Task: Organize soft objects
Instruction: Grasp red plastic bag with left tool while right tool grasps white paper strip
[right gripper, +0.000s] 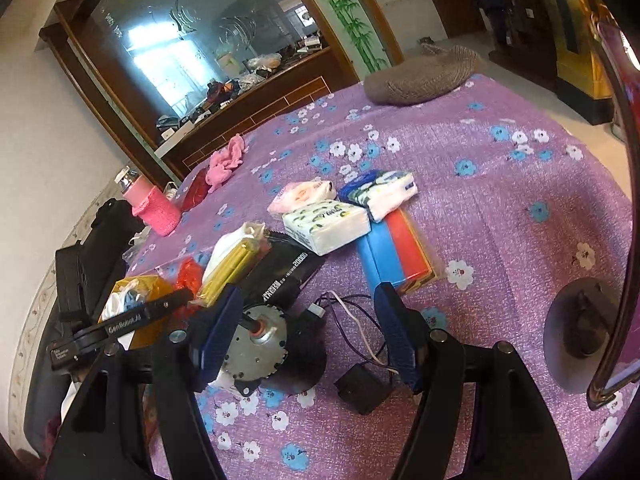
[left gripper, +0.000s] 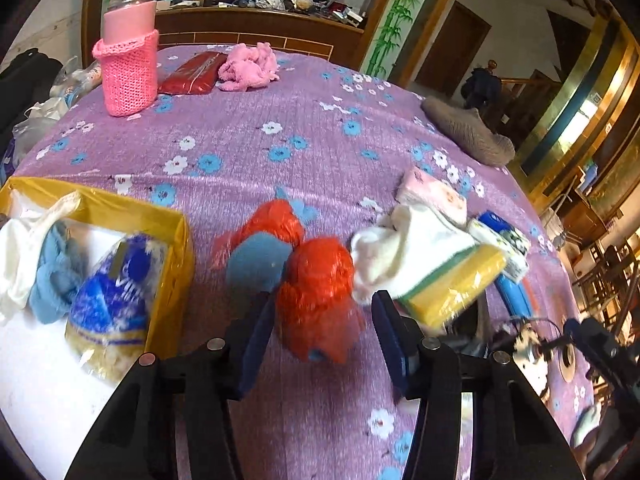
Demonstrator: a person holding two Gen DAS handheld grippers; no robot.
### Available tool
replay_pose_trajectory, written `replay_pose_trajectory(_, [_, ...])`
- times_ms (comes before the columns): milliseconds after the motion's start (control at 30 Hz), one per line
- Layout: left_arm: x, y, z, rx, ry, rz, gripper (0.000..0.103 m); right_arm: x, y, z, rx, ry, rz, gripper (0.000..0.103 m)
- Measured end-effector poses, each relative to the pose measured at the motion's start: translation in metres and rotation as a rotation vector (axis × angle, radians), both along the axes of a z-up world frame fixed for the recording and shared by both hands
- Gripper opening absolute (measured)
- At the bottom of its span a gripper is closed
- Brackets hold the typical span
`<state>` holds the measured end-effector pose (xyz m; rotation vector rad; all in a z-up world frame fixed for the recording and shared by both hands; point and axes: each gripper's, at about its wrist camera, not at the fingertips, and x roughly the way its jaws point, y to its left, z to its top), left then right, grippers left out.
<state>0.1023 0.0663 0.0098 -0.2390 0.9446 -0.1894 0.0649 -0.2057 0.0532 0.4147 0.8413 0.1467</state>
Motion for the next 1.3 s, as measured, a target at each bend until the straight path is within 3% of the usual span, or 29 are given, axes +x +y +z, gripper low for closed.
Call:
replay_pose_trajectory(67, [0.004, -0.001, -0.006, 0.004, -0.002, 0.006, 0.046, 0.001, -0.001, -0.004, 0.005, 0.011, -0.002, 0.067])
replay_pose_trajectory(100, [0.007, -0.003, -0.009, 0.008, 0.003, 0.009, 0.035, 0.002, -0.001, -0.005, 0.006, 0.015, -0.002, 0.067])
replay_pose_trajectory(133, [0.008, -0.003, -0.012, 0.009, 0.01, 0.008, 0.034, 0.003, -0.001, -0.006, 0.007, 0.021, -0.004, 0.067])
replay_pose_trajectory(267, [0.009, 0.0, -0.017, -0.009, 0.029, 0.016, 0.033, 0.003, -0.003, -0.006, 0.023, 0.039, -0.012, 0.067])
replay_pose_trajectory(500, [-0.022, 0.019, 0.012, -0.11, -0.023, 0.022, 0.033, 0.009, -0.001, 0.014, 0.015, 0.043, 0.007, 0.067])
replay_pose_trajectory(667, [-0.054, 0.036, 0.023, -0.166, -0.043, -0.009, 0.033, 0.011, 0.024, 0.02, 0.012, 0.067, 0.117, 0.067])
replay_pose_trajectory(767, [-0.072, 0.046, 0.023, -0.176, -0.047, -0.016, 0.033, 0.012, 0.068, 0.024, -0.056, 0.072, 0.278, 0.067])
replay_pose_trajectory(800, [-0.077, 0.05, 0.024, -0.179, -0.049, -0.017, 0.033, 0.013, 0.081, 0.023, -0.105, 0.078, 0.314, 0.073])
replay_pose_trajectory(867, [-0.087, 0.058, 0.026, -0.185, -0.05, -0.012, 0.033, 0.014, 0.114, 0.021, -0.288, 0.06, 0.368, 0.073])
replay_pose_trajectory(967, [-0.101, 0.07, 0.03, -0.211, -0.053, -0.003, 0.033, 0.013, 0.141, 0.02, -0.442, 0.027, 0.406, 0.073])
replay_pose_trajectory(1133, [-0.113, 0.087, 0.03, -0.225, -0.061, 0.019, 0.033, 0.009, 0.158, 0.031, -0.503, -0.043, 0.424, 0.073])
replay_pose_trajectory(1300, [-0.122, 0.098, 0.033, -0.251, -0.074, 0.027, 0.034, 0.007, 0.19, 0.005, -0.585, 0.041, 0.586, 0.071])
